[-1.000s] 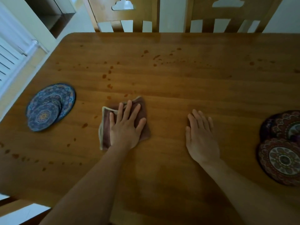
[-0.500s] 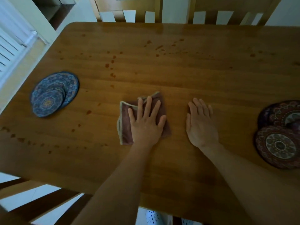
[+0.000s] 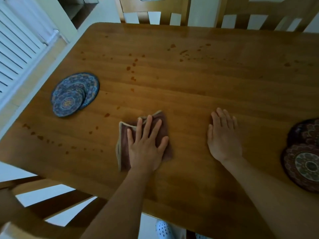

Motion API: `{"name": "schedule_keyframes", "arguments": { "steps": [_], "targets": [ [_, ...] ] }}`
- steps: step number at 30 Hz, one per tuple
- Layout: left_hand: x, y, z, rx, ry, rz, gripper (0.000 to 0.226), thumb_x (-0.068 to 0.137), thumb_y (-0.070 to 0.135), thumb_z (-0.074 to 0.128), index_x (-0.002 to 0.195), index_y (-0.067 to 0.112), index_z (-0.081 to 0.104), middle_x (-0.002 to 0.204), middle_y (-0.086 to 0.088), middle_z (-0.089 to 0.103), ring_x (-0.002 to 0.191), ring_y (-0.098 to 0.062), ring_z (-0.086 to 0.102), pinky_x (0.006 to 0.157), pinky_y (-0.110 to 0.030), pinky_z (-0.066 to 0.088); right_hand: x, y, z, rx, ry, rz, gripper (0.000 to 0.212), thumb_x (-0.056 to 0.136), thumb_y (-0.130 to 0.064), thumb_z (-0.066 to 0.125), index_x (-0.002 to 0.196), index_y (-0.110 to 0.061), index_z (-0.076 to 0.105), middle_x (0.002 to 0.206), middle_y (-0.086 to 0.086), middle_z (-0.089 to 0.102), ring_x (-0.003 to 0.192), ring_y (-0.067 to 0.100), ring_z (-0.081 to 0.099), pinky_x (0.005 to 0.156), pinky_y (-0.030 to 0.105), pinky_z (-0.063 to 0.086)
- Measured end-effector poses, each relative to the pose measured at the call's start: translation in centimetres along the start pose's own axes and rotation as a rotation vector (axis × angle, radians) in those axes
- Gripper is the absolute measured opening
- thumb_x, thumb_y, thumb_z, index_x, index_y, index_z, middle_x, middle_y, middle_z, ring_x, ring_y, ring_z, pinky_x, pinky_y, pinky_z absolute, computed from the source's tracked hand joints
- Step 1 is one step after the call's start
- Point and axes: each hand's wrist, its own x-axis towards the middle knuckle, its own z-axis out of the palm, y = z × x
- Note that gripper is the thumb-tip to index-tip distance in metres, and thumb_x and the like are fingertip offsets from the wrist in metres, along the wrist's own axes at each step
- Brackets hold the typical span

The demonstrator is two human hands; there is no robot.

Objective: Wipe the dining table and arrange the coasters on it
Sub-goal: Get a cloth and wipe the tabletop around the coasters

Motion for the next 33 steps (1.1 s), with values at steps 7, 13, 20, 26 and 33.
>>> {"name": "schedule_keyframes", "arguments": {
  "steps": [7,13,20,26,33],
  "targets": [
    [7.7,-0.8,-0.9,-0.014,-0.004,-0.124,0.062,0.096,0.066,0.012,0.153,0.045,-0.002,0.163,0.012,-0.013,0.149,-0.018,-0.018,0.119,-0.054,-0.007,0.3,0.3,0.4,-0.010,0.006,-0.018,0.055,0.104,-0.033,0.016,0.153,-0.009,0.023,0.162,0.010,0.015,0.151,0.023,0.005,0.122,0.042,0.000],
    [4.1,1.6,-0.8,-0.043,-0.044,-0.101,0.060,0.098,0.061,0.010,0.153,0.042,-0.006,0.162,0.011,-0.018,0.148,-0.020,-0.023,0.118,-0.056,-0.007,0.2,0.4,0.3,-0.029,0.023,-0.012,0.054,0.104,-0.034,0.019,0.151,-0.008,0.027,0.161,0.011,0.020,0.150,0.026,0.009,0.122,0.044,0.003],
    [-6.8,1.9,1.1,-0.068,0.000,-0.041,0.062,0.096,0.066,0.011,0.153,0.044,-0.001,0.163,0.011,-0.012,0.150,-0.020,-0.015,0.120,-0.054,-0.003,-0.9,-4.2,0.1,0.031,0.011,-0.030,0.047,0.102,-0.023,0.034,0.148,-0.010,0.034,0.160,0.011,0.020,0.150,0.027,0.010,0.122,0.048,0.002],
    [-7.6,-2.5,0.8,-0.102,0.061,-0.365,0.069,0.089,0.071,-0.001,0.153,0.045,-0.002,0.163,0.013,-0.014,0.148,-0.016,-0.021,0.120,-0.049,-0.008,-3.4,-12.3,2.5,0.031,-0.033,-0.285,0.051,0.101,-0.033,0.029,0.147,-0.013,0.039,0.158,0.008,0.029,0.149,0.026,0.018,0.120,0.050,0.012],
    [-1.5,-5.8,-0.9,-0.163,0.046,-0.653,0.068,0.094,0.068,0.009,0.155,0.039,0.002,0.164,0.007,-0.011,0.150,-0.021,-0.017,0.120,-0.050,-0.007,-3.4,-12.3,3.0,-0.027,-0.005,-0.281,0.059,0.097,-0.037,0.018,0.144,-0.011,0.044,0.154,0.012,0.037,0.146,0.028,0.027,0.118,0.053,0.021]
  ]
}}
